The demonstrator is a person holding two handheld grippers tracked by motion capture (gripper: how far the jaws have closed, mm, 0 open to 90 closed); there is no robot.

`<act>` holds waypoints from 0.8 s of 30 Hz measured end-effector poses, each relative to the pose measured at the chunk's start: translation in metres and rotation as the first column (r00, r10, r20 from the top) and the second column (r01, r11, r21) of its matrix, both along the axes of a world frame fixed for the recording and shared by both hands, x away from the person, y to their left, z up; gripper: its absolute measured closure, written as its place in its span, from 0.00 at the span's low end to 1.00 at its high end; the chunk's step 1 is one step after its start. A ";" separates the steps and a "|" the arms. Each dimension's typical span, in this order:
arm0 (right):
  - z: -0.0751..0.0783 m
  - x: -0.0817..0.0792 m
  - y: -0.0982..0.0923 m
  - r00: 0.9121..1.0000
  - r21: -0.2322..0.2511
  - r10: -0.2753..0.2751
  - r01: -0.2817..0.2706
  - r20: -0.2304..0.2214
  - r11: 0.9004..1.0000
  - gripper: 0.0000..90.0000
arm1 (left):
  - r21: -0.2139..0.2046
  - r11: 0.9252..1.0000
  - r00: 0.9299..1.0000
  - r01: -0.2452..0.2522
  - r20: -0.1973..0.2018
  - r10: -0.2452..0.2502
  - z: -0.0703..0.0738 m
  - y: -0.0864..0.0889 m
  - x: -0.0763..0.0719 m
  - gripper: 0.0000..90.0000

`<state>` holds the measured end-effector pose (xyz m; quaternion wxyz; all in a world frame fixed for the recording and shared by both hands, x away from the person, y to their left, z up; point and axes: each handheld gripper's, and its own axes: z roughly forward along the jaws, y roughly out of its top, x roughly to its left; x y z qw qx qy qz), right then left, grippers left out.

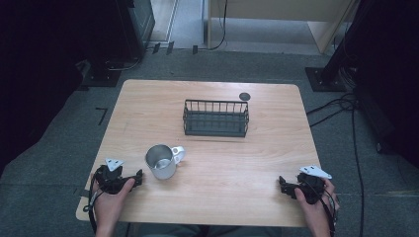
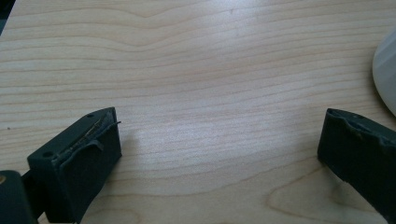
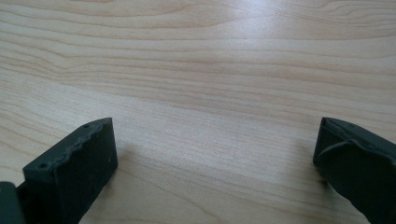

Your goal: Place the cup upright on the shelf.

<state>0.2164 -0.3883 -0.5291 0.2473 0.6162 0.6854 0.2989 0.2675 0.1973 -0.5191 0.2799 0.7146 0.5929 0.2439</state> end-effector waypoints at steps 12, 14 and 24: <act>0.000 0.000 0.000 1.000 0.000 0.000 0.000 -0.001 1.000 0.00 | -0.063 0.997 0.999 0.035 0.019 -0.034 0.010 -0.001 -0.010 0.00; 0.000 0.000 0.000 1.000 0.000 0.000 0.000 -0.001 1.000 0.00 | -0.064 0.997 0.999 0.044 0.021 -0.043 0.011 -0.001 -0.011 0.00; 0.000 0.000 0.000 1.000 0.000 0.000 0.000 -0.001 1.000 0.00 | -0.097 0.980 0.983 0.176 0.071 -0.169 0.027 -0.014 -0.024 0.00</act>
